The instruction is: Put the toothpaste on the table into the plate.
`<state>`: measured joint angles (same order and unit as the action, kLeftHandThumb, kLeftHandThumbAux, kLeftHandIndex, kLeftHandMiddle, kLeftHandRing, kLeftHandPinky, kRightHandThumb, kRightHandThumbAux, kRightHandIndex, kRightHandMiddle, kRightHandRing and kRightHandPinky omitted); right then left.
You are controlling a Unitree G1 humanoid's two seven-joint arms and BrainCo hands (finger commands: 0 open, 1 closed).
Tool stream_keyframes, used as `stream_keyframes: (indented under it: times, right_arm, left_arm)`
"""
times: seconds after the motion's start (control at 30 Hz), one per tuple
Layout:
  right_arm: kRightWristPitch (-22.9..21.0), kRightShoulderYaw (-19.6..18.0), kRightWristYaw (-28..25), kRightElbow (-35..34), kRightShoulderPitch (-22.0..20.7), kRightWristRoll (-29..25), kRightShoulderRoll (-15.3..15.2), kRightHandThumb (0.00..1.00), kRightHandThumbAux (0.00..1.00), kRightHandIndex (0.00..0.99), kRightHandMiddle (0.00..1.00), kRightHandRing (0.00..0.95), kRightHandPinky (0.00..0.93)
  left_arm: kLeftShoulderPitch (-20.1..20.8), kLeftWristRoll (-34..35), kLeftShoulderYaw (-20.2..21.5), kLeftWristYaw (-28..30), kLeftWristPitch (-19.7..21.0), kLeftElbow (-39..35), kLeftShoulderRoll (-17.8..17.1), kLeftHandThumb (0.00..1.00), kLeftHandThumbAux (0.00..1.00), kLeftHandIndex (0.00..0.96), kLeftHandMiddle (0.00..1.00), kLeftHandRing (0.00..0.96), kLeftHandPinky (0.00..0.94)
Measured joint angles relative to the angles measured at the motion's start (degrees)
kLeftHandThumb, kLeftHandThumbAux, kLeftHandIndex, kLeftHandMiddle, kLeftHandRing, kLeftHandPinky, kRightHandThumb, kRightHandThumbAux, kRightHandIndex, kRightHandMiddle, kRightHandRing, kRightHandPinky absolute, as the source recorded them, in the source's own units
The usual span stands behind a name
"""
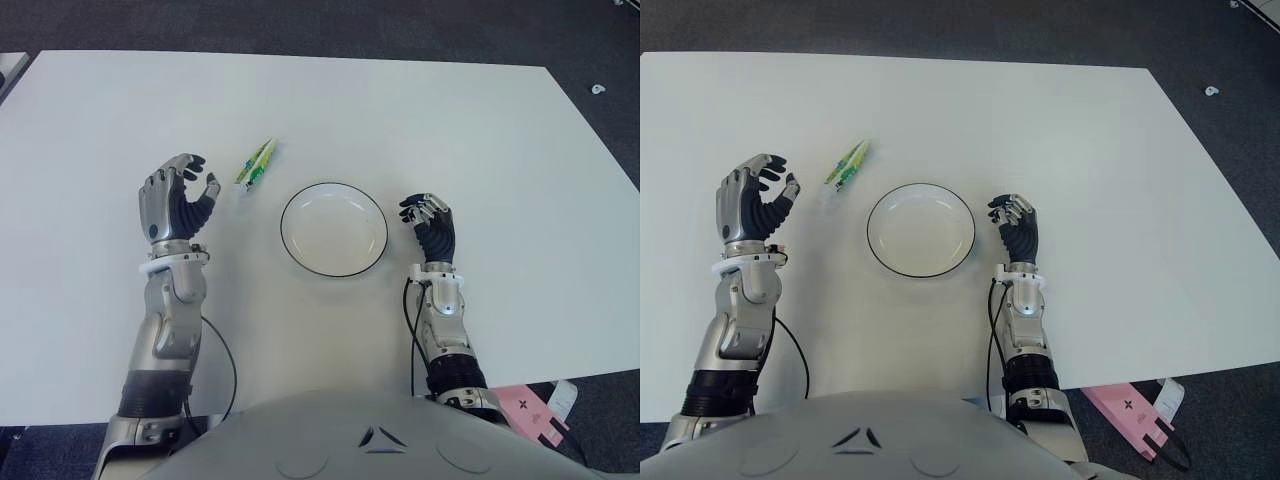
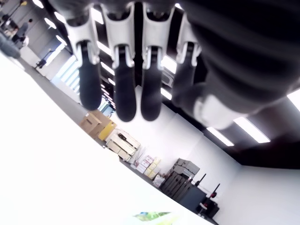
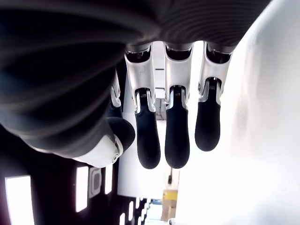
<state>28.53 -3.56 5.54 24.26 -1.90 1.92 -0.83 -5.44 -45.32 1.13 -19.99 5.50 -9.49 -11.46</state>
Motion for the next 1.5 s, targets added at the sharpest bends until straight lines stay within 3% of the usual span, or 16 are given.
stream_keyframes:
  times: [0.23,0.37,0.6,0.73,1.0,1.27,1.5]
  right_arm:
    - [0.0,0.0,0.9,0.0,-0.3,0.3,0.2,0.711,0.729,0.428,0.489,0.507,0.516]
    - [-0.1,0.1,1.2,0.0,-0.3,0.4,0.2,0.711,0.728,0.428,0.486,0.510,0.511]
    - [-0.1,0.1,1.2,0.3,-0.6,0.5,0.2,0.711,0.727,0.429,0.485,0.506,0.507]
    - [-0.1,0.1,1.2,0.4,-0.7,0.5,0.3,0.711,0.727,0.428,0.486,0.505,0.504]
    - [-0.1,0.0,1.3,0.5,-0.8,0.5,0.2,0.712,0.728,0.429,0.493,0.511,0.509]
    - [-0.1,0.0,1.5,0.7,-0.9,0.7,0.1,0.712,0.728,0.428,0.489,0.511,0.506]
    - [-0.5,0.0,2.0,0.4,-1.0,0.8,0.2,0.711,0.727,0.428,0.490,0.509,0.504]
  left_arm:
    - [6.5,-3.1,-0.4,9.1,9.4,0.6,-4.2,0.394,0.322,0.139,0.242,0.290,0.346]
    - [10.4,-6.0,-2.3,14.0,15.2,0.7,-6.0,0.396,0.261,0.031,0.161,0.197,0.266]
    - [18.0,-9.8,-6.8,20.6,21.1,5.7,-8.3,0.365,0.215,0.002,0.047,0.036,0.076]
    - [21.6,-10.3,-8.7,22.7,21.5,7.8,-10.3,0.354,0.202,0.000,0.016,0.007,0.017]
    - [28.2,-9.8,-10.9,26.3,20.9,12.8,-13.7,0.361,0.187,0.000,0.001,0.000,0.000]
    - [35.9,-7.9,-15.0,29.7,17.6,25.2,-14.9,0.376,0.169,0.000,0.000,0.000,0.000]
    - [42.5,-6.5,-20.4,36.9,12.7,34.5,-16.0,0.366,0.160,0.000,0.000,0.000,0.000]
